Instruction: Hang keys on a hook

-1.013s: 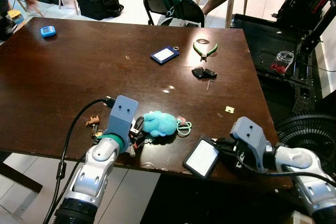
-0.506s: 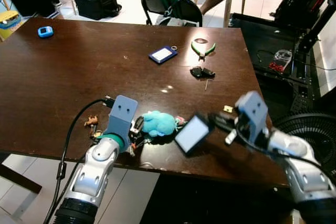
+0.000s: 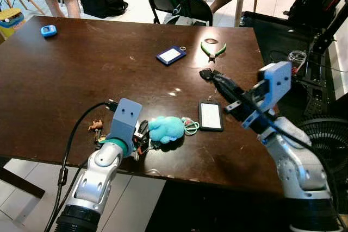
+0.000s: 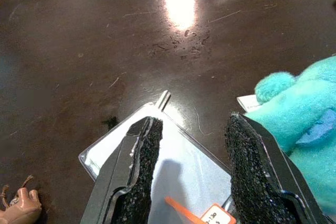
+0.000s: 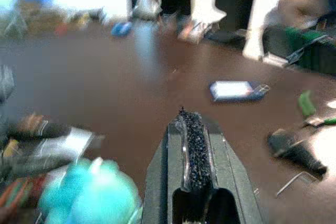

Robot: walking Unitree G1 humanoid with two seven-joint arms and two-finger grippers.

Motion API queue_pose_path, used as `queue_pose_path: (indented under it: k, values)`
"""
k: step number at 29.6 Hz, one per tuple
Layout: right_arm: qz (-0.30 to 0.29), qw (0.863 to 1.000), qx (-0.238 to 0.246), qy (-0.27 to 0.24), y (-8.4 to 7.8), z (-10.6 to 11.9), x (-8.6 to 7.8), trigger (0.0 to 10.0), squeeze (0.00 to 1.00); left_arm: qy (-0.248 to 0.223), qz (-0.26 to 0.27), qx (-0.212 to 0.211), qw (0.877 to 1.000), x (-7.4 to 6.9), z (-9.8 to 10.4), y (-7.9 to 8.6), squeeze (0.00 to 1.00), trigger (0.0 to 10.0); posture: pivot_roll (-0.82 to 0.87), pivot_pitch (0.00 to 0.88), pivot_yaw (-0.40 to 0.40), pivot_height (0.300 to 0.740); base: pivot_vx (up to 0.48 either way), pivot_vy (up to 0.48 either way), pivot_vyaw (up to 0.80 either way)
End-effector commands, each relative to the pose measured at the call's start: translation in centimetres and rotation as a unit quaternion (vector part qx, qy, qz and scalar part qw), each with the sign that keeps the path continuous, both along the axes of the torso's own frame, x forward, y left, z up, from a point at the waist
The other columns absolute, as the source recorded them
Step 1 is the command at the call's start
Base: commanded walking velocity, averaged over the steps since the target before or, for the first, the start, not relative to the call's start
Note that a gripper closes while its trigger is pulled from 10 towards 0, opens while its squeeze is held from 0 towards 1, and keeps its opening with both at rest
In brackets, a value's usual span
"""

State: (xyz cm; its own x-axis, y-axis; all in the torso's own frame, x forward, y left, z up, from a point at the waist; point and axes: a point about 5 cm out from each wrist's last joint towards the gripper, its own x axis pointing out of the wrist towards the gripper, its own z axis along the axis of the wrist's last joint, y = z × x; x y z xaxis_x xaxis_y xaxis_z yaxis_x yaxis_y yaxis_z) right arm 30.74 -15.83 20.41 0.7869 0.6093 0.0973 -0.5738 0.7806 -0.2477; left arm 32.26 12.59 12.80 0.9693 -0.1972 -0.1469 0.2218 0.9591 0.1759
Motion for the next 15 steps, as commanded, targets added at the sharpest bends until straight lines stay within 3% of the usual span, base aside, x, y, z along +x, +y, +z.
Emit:
queue_pose_path:
  k: [1,2,4,5,7,8,11,15]
  values:
    - [0.005,0.997,-0.068,0.022,-0.2,-1.9,-0.2,10.0,0.0,0.01,0.002,0.003,1.0,-0.2,-0.4,0.3,0.0,10.0,-0.1,0.111,0.116,0.74,0.0,0.0,0.0]
    - [-0.003,0.995,-0.095,0.033,-0.8,-2.6,-0.2,10.0,0.0,0.01,0.002,0.004,1.0,-0.2,-0.5,0.3,0.0,10.0,-0.1,0.111,0.116,0.74,0.0,0.0,0.0]
    - [-0.003,0.995,-0.095,0.033,-0.8,-2.6,-0.2,10.0,0.0,0.01,0.002,0.004,1.0,-0.2,-0.5,0.3,0.0,10.0,-0.1,0.111,0.116,0.74,0.0,0.0,0.0]
    - [-0.021,0.992,-0.121,0.035,-1.7,-3.0,0.2,10.0,0.58,0.01,0.002,0.004,1.0,-0.2,-0.5,0.2,0.0,10.0,-0.1,0.114,0.115,0.74,0.0,0.0,0.0]
    - [-0.021,0.992,-0.121,0.035,-1.7,-3.0,0.2,10.0,0.58,0.01,0.002,0.004,1.0,-0.2,-0.5,0.2,0.0,10.0,-0.1,0.114,0.115,0.74,0.0,0.0,0.0]
    - [-0.04,0.99,-0.13,0.044,-2.4,-3.3,0.9,10.0,1.0,0.011,0.001,0.004,1.0,-0.2,-0.5,0.2,0.0,10.0,-0.1,0.115,0.116,0.74,0.0,0.0,0.0]
    - [-0.084,0.989,-0.11,0.048,-2.3,-2.6,4.1,10.0,1.0,0.01,-0.003,0.005,1.0,0.0,-0.4,-0.3,0.0,10.0,-0.09,0.122,0.114,0.74,0.0,0.0,0.0]
    - [-0.089,0.991,-0.086,0.048,-1.6,-2.1,5.3,10.0,1.0,0.009,-0.005,0.004,1.0,0.0,-0.3,-0.4,0.0,10.0,-0.08,0.124,0.113,0.74,0.0,0.0,0.0]
